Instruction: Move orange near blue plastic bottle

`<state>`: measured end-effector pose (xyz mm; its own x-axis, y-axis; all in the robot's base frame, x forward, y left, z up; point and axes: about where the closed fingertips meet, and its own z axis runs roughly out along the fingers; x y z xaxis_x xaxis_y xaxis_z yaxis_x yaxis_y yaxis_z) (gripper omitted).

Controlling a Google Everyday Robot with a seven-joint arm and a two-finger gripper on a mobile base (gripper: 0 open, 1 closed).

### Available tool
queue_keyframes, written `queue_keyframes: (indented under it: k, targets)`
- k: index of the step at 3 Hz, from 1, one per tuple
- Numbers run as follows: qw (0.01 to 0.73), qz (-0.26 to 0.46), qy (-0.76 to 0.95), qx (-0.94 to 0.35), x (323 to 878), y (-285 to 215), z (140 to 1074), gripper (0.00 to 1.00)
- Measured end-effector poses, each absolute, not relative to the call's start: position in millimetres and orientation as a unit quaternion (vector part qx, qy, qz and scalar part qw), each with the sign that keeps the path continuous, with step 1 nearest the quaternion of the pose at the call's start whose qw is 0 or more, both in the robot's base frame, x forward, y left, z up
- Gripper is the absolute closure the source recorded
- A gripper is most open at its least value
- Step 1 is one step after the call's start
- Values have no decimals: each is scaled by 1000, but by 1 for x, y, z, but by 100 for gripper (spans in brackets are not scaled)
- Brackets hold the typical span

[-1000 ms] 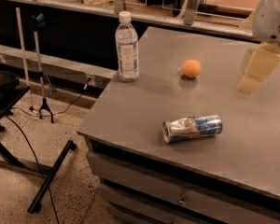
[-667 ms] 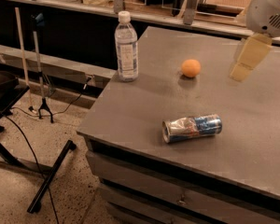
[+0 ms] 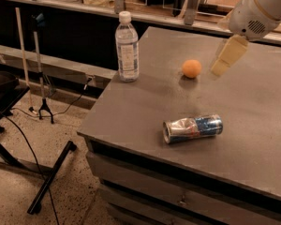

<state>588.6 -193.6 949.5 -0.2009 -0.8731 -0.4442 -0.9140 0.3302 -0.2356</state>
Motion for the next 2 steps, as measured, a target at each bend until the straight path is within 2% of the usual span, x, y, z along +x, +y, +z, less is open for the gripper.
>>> queue_keyframes:
  k: [2]
  targets:
    - [293,91,772,-556,614,-161,910,0]
